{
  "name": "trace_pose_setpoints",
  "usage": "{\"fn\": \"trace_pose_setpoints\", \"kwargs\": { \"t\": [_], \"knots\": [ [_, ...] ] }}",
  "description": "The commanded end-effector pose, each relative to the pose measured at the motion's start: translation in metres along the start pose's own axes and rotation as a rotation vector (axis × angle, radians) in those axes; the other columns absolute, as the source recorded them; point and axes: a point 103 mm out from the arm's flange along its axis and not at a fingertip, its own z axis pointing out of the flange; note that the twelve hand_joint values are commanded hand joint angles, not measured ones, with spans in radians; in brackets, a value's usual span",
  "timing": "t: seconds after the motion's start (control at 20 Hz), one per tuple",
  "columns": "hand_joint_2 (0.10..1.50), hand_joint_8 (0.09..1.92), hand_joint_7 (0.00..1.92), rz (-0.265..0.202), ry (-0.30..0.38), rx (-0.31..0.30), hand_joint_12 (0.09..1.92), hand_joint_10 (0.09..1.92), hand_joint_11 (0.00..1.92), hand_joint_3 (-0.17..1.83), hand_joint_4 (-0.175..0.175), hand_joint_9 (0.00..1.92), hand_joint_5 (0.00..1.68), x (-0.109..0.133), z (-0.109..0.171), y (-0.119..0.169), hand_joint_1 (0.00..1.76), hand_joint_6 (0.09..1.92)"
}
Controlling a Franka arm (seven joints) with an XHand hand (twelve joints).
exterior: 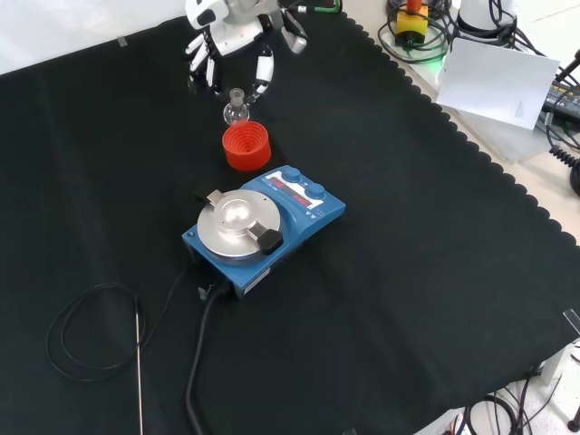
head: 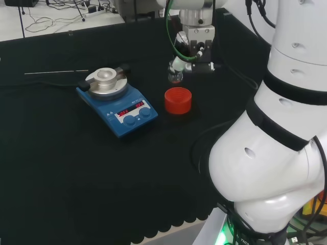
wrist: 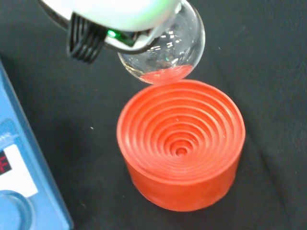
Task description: Place the round-bottom flask on the heater.
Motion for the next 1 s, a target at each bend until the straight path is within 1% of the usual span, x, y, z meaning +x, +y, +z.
{"fn": "trace_pose_setpoints", "kwargs": {
  "t": [0.05,0.25,0.4,0.45,0.55,0.65,0.75,1.0],
  "knots": [
    [0.62,0.63,0.43,-0.038,-0.016,-0.015,1.35,0.57,0.25,0.87,0.090,0.60,1.14,0.024,-0.021,-0.011,1.11,1.01],
    [0.62,0.63,0.43,-0.066,-0.005,-0.017,1.35,0.57,0.25,0.87,0.088,0.60,1.14,0.042,-0.033,-0.010,1.11,1.01],
    [0.62,0.63,0.43,-0.086,0.028,-0.003,1.35,0.57,0.25,0.87,0.087,0.60,1.14,0.060,-0.041,-0.005,1.11,1.01],
    [0.62,0.63,0.43,-0.096,0.032,-0.001,1.35,0.57,0.25,0.87,0.086,0.60,1.14,0.067,-0.044,-0.004,1.11,1.01],
    [0.62,0.63,0.42,-0.126,0.021,-0.003,1.36,0.57,0.25,0.87,0.085,0.59,1.14,0.083,-0.049,0.000,1.11,1.01],
    [0.62,0.63,0.42,-0.145,0.014,0.002,1.36,0.57,0.25,0.88,0.084,0.59,1.14,0.097,-0.052,0.005,1.11,1.01],
    [0.61,0.63,0.42,-0.157,0.037,0.015,1.36,0.57,0.25,0.88,0.083,0.59,1.14,0.113,-0.054,0.009,1.11,1.01],
    [0.61,0.63,0.42,-0.202,-0.002,0.008,1.36,0.57,0.25,0.88,0.078,0.59,1.14,0.154,-0.056,0.014,1.12,1.01]
  ]
}}
